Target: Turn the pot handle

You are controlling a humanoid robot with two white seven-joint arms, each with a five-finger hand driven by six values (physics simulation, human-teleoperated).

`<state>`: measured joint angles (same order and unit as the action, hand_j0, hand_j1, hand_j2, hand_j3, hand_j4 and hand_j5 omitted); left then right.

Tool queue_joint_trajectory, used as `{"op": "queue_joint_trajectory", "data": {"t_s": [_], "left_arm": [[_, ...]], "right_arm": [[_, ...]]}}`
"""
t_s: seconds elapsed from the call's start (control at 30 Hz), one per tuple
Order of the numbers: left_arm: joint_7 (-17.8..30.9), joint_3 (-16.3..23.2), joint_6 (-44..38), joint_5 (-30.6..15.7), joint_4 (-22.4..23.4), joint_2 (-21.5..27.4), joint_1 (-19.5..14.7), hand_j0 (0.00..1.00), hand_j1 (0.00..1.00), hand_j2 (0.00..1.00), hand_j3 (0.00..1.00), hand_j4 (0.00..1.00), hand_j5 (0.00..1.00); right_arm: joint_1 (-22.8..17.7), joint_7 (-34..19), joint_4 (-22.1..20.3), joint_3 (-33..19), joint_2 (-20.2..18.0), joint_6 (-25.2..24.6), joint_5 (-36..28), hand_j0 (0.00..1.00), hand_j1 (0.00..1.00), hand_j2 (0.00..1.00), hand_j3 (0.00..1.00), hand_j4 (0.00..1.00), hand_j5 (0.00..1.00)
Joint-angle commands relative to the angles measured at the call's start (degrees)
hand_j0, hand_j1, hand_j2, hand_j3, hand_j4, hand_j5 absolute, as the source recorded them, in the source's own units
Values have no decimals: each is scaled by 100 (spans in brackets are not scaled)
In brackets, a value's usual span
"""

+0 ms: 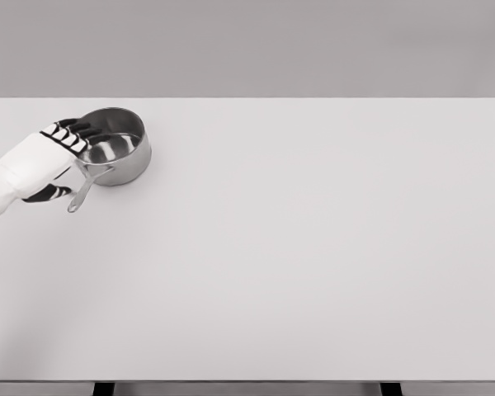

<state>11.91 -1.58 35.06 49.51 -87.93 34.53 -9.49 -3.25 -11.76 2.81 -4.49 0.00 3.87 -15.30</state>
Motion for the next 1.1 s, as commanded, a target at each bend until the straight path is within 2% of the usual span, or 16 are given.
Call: {"op": "queue_joint_trajectory", "data": {"t_s": [0.0,0.1,0.2,0.23,0.37,0.5,0.6,0.67,0.77,0.83,0.9,0.97,1.07], "left_arm": [[-4,-158,-6,-29,12,36,0,100,100,100,100,100,100],[-4,-430,-6,-109,-23,80,0,100,100,100,100,100,100],[-22,-720,-6,-231,-321,80,18,100,100,100,100,100,100],[-22,-738,-6,-416,-436,80,18,100,100,100,100,100,100],[-22,-712,-6,-803,-1437,326,114,100,100,100,100,100,100],[-30,-624,-6,-891,-1535,327,70,100,100,100,100,100,100],[-39,35,-6,-1145,-1535,326,-52,100,100,100,100,100,100],[-39,597,-6,-1383,-1535,353,-360,100,100,100,100,100,100],[-66,958,-6,-1427,-1535,344,-466,100,100,100,100,100,100],[-66,1169,-6,-1620,-1535,414,-475,100,100,100,100,100,100],[-74,1195,-6,-1629,-1526,458,-448,100,100,100,100,100,100],[-92,1433,-6,-1647,-1526,572,-431,100,100,100,100,100,100],[-101,1485,-6,-1620,-1526,608,-413,100,100,100,100,100,100]], "right_arm": [[0,-1,0,0,0,0,1,100,100,100,100,100,100],[0,-1,0,0,0,0,1,100,100,100,100,100,100],[0,-1,0,0,0,0,1,100,100,100,100,100,100],[0,-1,0,0,0,0,1,100,100,100,100,100,100],[0,-1,0,0,0,0,1,100,100,100,100,100,100],[0,-1,0,0,0,0,1,100,100,100,100,100,100],[0,-1,0,0,0,0,1,100,100,100,100,100,100],[0,-1,0,0,0,0,1,100,100,100,100,100,100],[0,-1,0,0,0,0,1,100,100,100,100,100,100],[0,-1,0,0,0,0,1,100,100,100,100,100,100],[0,-1,0,0,0,0,1,100,100,100,100,100,100],[0,-1,0,0,0,0,1,100,100,100,100,100,100],[0,-1,0,0,0,9,1,100,100,100,100,100,100]]}}
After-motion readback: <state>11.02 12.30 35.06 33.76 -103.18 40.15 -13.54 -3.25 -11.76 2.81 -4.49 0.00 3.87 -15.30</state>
